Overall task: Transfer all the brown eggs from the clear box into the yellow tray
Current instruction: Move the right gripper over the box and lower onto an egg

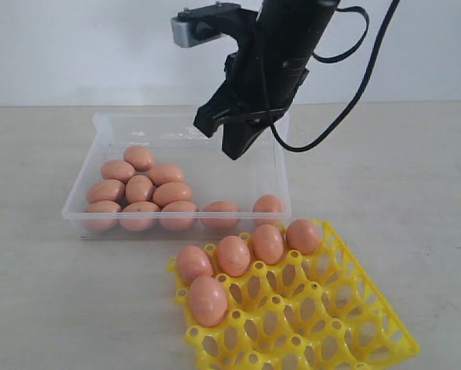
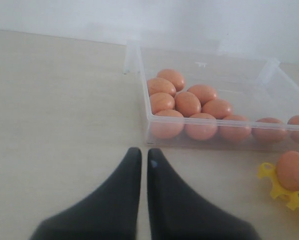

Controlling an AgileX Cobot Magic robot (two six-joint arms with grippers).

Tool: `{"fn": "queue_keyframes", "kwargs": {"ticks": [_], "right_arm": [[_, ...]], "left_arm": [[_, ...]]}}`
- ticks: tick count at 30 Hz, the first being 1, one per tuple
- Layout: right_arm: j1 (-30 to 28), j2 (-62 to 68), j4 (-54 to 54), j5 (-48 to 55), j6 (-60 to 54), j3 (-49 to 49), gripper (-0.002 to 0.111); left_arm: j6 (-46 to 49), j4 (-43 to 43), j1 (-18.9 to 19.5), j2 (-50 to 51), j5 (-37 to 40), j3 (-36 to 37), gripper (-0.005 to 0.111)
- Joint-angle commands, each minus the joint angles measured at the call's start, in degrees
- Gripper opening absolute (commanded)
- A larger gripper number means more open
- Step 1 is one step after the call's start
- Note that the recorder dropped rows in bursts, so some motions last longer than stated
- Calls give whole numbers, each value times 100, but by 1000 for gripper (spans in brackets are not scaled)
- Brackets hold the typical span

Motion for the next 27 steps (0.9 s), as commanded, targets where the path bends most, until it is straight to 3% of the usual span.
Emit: {"fn": "queue_keyframes", "kwargs": {"ticks": [1,10,12,15,18,27], "right_arm": [[-42,185,124,87,-801,-64,0],[-20,806,124,87,-1755,-64,4],[-20,922,123,87,-1954,-64,13],[-20,1048,123,57,-2228,-64,37],[-20,1117,123,-526,-2409,-64,53],[-20,1463,38,-1885,-2787,-64,54]], "left_arm": [[24,24,-13,24,-53,23,4],[24,24,-13,24,-53,23,4],[24,24,-13,24,-53,23,4],[24,24,-13,24,-53,23,4],[24,24,-13,24,-53,23,4],[24,24,-13,24,-53,23,4]]}}
